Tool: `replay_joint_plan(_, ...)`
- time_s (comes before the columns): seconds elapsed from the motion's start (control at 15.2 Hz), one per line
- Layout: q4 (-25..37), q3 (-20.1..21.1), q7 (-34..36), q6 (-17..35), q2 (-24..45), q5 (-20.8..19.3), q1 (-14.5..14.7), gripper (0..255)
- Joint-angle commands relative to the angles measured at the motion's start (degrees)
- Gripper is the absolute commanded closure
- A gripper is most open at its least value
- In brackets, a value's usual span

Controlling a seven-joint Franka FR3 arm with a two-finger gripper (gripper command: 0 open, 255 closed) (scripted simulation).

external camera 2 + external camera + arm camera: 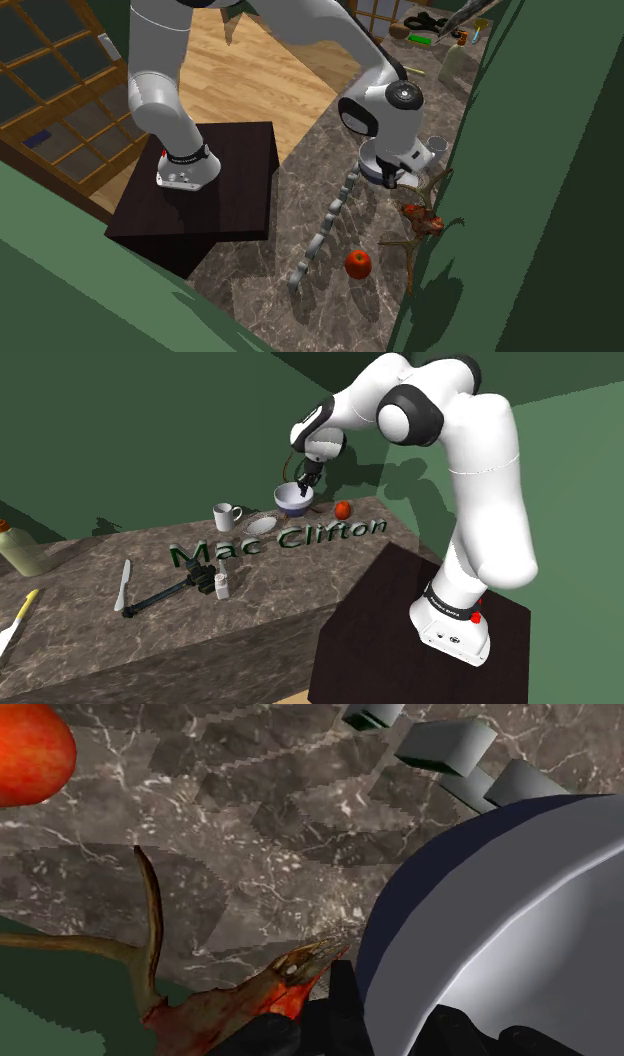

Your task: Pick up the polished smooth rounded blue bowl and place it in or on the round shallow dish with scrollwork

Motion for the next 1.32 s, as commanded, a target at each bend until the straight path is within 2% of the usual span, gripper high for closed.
replay_joint_plan(0.0,4.56,0.95,2.25,-1.67,2.81,0.25,-0.33,255)
replay_joint_plan(0.4,20.70,3.28,9.50,-7.67,12.10,0.39,-2.17,255)
replay_joint_plan(0.53,28.57,3.99,12.67,-10.61,16.42,0.39,-3.38,255)
replay_joint_plan(1.25,28.66,5.63,10.21,-6.35,21.55,4.17,-4.18,255)
